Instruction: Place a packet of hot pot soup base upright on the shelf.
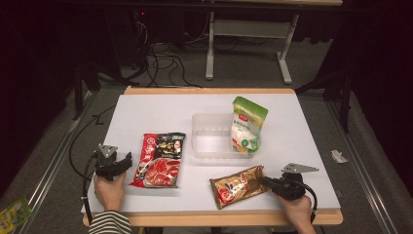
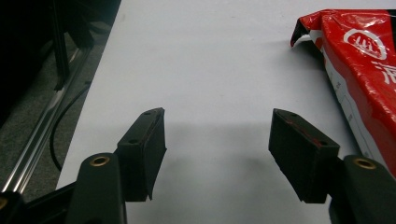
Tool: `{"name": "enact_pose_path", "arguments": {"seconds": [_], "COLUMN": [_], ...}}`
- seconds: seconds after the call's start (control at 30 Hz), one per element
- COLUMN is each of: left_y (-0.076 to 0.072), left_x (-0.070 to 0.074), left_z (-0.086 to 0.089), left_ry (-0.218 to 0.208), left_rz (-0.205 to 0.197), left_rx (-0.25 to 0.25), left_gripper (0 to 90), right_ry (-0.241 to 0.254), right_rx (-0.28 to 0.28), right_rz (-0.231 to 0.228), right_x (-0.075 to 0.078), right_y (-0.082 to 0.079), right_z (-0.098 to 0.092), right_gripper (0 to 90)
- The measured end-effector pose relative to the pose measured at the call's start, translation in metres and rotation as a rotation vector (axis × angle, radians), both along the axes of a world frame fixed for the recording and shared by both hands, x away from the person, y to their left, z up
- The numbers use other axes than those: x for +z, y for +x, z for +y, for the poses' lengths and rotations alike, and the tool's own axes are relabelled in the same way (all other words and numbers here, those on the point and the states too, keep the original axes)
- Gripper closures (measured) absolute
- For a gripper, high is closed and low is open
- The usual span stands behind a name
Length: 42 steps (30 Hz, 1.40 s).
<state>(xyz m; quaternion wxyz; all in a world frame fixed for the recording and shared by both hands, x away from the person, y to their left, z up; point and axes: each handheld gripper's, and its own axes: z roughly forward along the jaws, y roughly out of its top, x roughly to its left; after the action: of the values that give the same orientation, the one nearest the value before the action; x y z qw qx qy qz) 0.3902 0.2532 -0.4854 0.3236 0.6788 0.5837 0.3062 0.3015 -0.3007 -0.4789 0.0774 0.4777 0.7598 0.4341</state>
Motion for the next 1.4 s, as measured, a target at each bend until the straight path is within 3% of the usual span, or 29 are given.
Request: {"name": "enact_pose_path", "arguments": {"seconds": [0.3, 0.57, 0.8, 1.4], "left_y": [-0.001, 0.0, 0.0, 0.0], "left_x": [0.0, 0.0, 0.0, 0.0], "left_z": [0.001, 0.002, 0.001, 0.002], "left_ry": [-0.007, -0.013, -0.013, -0.014], "left_rz": [-0.014, 0.001, -0.002, 0.001], "left_rx": [0.009, 0.005, 0.005, 0.001], "left_gripper": [37.2, 37.2, 37.1, 37.2], "right_ry": [-0.009, 0.006, -0.031, 0.019], "right_rx": [0.006, 0.012, 0.021, 0.071], "right_rz": [-0.025, -0.044, -0.065, -0.142], "right_x": [0.013, 0.025, 0.039, 0.08], "right_y": [0.003, 0.005, 0.006, 0.012], "right_z": [0.002, -0.002, -0.001, -0.003], "right_gripper": [90.0, 90.0, 90.0, 90.0]}}
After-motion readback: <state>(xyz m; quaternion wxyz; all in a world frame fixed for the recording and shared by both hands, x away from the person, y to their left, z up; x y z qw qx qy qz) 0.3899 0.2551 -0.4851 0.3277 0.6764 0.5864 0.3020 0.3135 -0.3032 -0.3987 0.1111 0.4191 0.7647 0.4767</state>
